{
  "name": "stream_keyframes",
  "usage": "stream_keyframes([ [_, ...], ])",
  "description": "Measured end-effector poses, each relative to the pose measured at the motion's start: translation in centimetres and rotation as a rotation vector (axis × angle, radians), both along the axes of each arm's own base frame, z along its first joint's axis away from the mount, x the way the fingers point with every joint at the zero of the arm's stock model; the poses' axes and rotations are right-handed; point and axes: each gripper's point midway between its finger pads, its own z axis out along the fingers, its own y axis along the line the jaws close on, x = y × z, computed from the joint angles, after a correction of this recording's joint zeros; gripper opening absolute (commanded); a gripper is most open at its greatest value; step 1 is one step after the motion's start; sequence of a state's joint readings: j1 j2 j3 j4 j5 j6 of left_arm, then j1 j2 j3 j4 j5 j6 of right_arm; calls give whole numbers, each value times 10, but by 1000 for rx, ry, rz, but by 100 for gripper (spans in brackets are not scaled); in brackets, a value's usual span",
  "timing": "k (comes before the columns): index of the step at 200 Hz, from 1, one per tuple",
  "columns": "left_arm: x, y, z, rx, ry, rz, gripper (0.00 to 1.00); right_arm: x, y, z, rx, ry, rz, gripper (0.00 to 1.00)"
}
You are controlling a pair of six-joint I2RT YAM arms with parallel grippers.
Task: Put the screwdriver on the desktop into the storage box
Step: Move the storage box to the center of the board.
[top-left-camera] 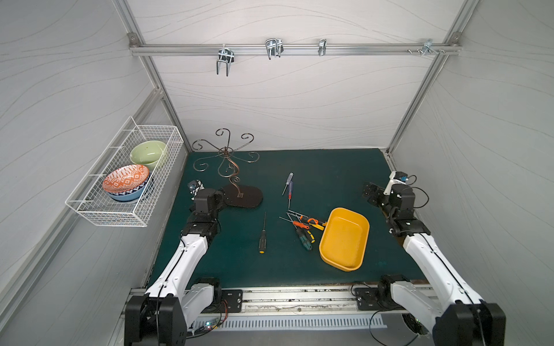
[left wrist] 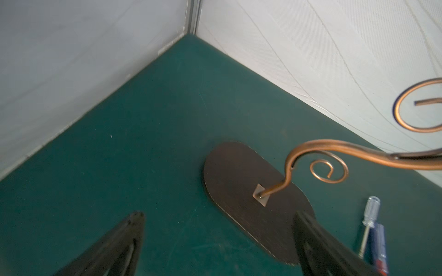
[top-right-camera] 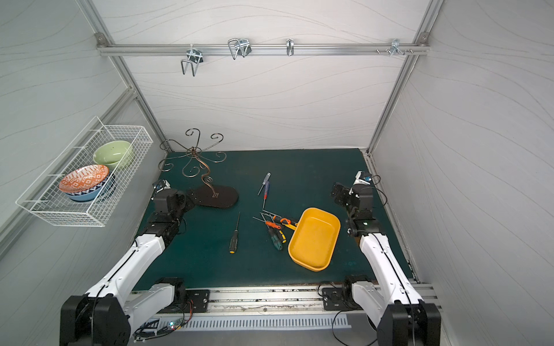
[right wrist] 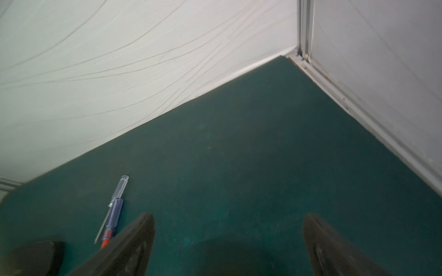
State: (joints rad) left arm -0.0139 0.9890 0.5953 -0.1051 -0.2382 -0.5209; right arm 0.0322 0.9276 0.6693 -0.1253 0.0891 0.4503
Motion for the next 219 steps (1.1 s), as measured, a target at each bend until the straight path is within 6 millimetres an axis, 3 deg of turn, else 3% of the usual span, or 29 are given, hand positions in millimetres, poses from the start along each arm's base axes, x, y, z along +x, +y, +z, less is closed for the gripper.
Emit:
stream_keyframes([
  [22, -18, -18, -16, -131, 78, -24, 99, -22, -8, -6, 104, 133, -37, 96],
  [59, -50, -64, -37, -217, 219, -133, 99, -72, 11, -34, 219, 425, -15, 97],
  [87, -76, -96, -43, -222, 299, -234, 98, -114, 26, -55, 261, 613, -9, 90],
  [116, -98, -104, -52, -226, 380, -262, 96, -147, 41, -65, 240, 727, 9, 85],
  [151, -119, -110, -58, -230, 446, -294, 95, -170, 47, -88, 178, 849, 1, 80],
  [180, -129, -115, -63, -227, 491, -321, 95, -185, 51, -114, 138, 959, -13, 67],
  [219, -139, -120, -71, -200, 559, -353, 95, -189, 66, -127, 89, 1025, 9, 52],
])
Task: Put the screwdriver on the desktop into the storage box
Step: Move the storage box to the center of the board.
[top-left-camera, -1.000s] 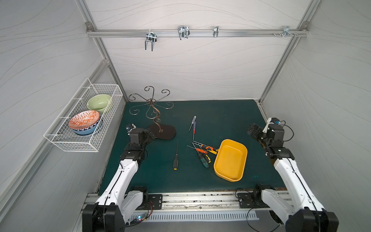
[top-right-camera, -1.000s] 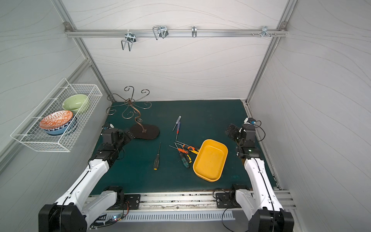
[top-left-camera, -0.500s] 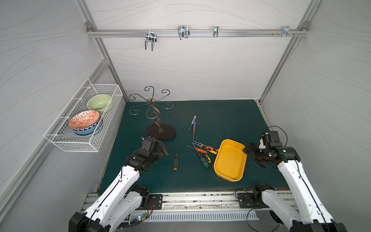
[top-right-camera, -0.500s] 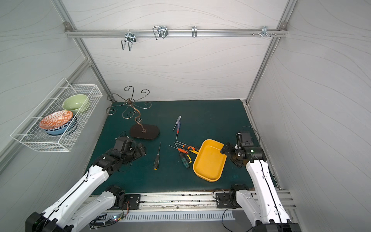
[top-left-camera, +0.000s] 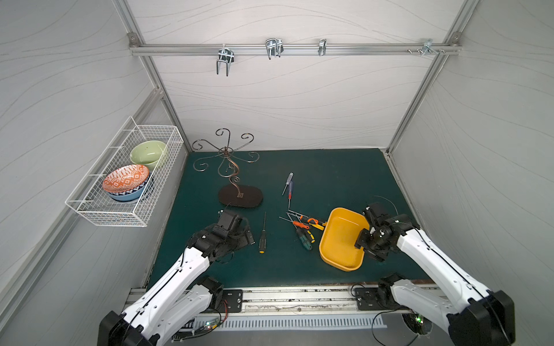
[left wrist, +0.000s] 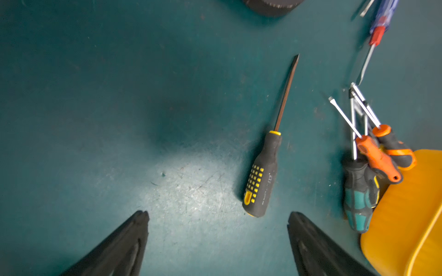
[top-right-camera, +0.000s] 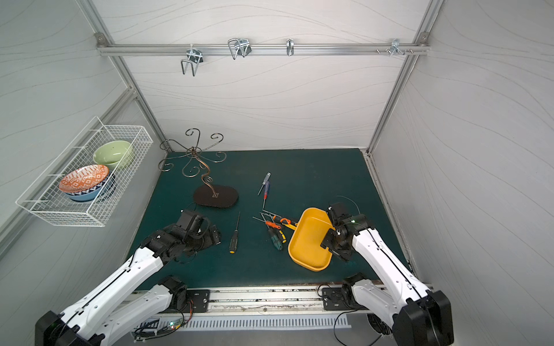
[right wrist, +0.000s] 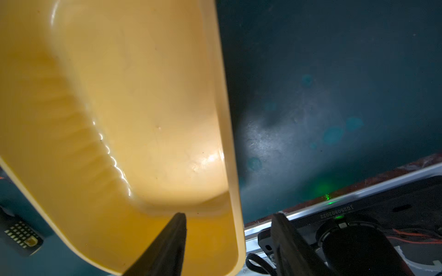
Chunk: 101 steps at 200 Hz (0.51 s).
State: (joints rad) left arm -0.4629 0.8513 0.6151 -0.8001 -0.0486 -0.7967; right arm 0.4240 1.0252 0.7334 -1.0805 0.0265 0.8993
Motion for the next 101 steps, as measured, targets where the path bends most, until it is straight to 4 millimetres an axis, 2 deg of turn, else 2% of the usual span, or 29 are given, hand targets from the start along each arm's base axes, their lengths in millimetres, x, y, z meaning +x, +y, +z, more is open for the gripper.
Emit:
stream_keyframes([
  [56, -9, -6, -3, 10, 27, -44, 94, 6, 7, -15, -46, 45, 17, 28],
  [101, -16, -17, -12, 34, 69, -115, 93, 22, 11, -14, -69, 19, 31, 13],
])
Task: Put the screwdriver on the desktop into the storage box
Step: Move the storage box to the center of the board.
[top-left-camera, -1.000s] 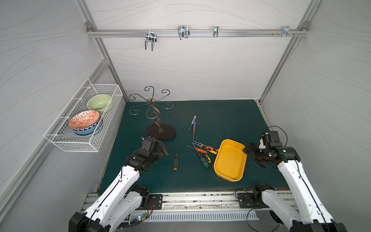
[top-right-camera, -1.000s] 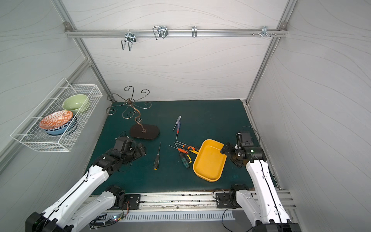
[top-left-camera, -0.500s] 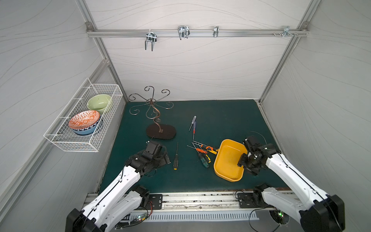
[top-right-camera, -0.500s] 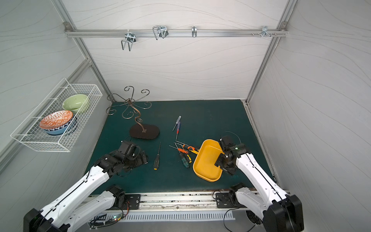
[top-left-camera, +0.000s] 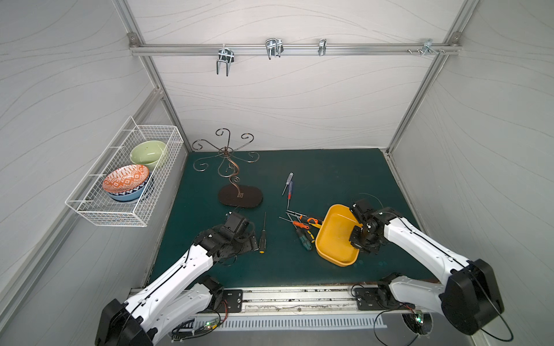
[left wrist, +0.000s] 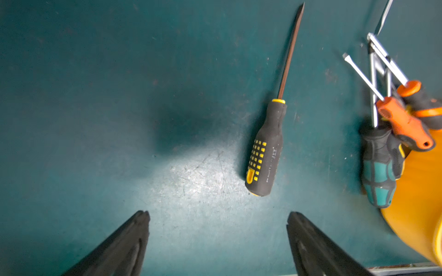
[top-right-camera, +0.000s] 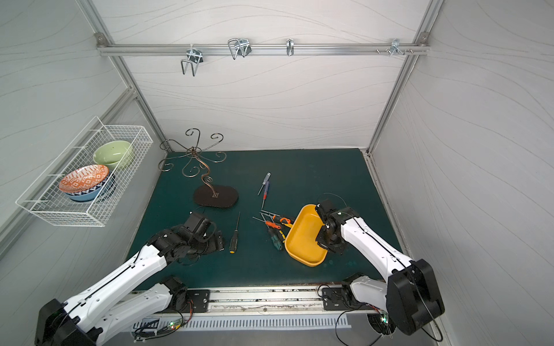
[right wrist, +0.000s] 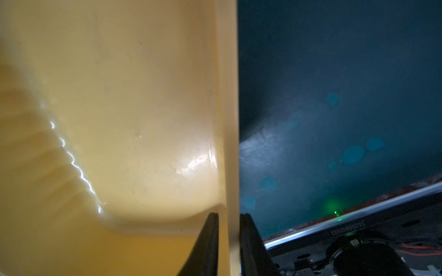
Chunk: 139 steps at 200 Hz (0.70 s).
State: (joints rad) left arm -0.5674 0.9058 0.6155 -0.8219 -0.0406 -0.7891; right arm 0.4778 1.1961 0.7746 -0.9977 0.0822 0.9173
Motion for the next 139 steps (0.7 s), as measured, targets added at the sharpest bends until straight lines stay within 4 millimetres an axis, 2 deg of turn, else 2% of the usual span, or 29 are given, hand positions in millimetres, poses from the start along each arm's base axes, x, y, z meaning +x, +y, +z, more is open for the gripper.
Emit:
stream_keyframes([
  [31, -2, -7, -3, 13, 24, -41, 93, 21, 7, 7, -7, -38, 28, 8],
  [66, 0, -15, -6, 13, 43, -80, 91, 46, 20, 10, 6, -68, 76, 10],
  [77, 0, -16, -8, 17, 58, -91, 91, 51, 23, 8, 5, -67, 85, 16],
  [96, -1, -21, -12, 25, 85, -118, 89, 56, 26, 7, 9, -74, 97, 45],
  [103, 0, -23, -13, 31, 93, -129, 88, 58, 26, 8, 9, -81, 101, 52],
  [118, 0, -28, -14, 44, 105, -154, 88, 61, 25, 13, 3, -108, 108, 60],
  [139, 1, -35, -14, 56, 116, -188, 89, 64, 19, 29, -4, -186, 85, 63],
])
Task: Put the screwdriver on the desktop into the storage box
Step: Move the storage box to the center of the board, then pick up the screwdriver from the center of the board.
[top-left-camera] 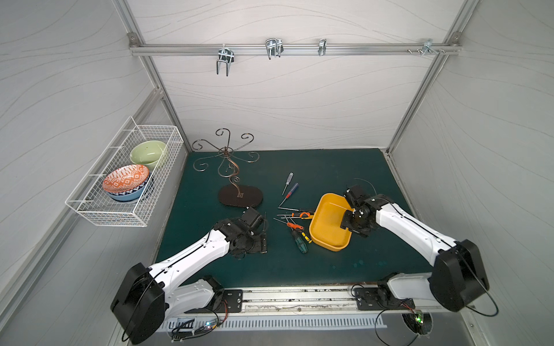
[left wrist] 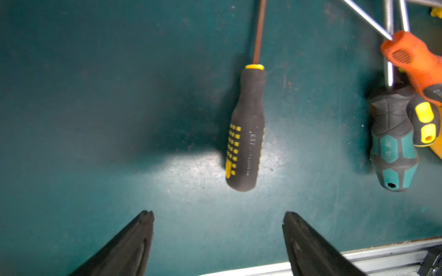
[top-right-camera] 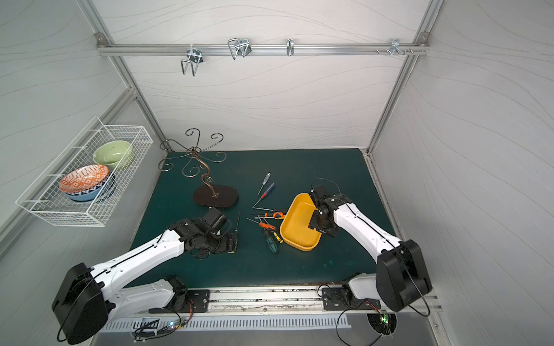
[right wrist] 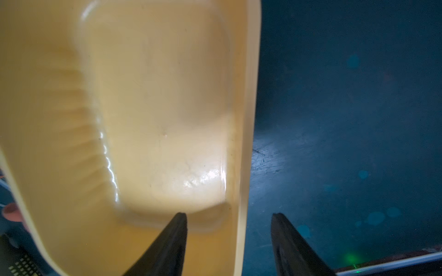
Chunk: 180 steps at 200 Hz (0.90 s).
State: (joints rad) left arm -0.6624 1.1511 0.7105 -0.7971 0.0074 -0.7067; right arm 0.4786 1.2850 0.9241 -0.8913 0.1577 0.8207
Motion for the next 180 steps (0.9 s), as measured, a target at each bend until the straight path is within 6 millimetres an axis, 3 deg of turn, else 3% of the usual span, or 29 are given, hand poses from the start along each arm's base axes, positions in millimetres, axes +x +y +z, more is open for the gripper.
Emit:
stream_keyframes([
  [44, 3, -8, -9, 43, 46, -49, 88, -7, -24, 33, -8, -156, -78, 62],
  [78, 9, -12, -20, 80, 75, -73, 82, -18, -39, 33, -21, -184, -136, 61],
  [126, 42, -29, -29, 108, 33, -76, 69, -24, -52, 39, -19, -230, -194, 59],
  [180, 49, -31, -46, 136, 44, -65, 50, -28, -61, 37, -29, -231, -233, 59],
])
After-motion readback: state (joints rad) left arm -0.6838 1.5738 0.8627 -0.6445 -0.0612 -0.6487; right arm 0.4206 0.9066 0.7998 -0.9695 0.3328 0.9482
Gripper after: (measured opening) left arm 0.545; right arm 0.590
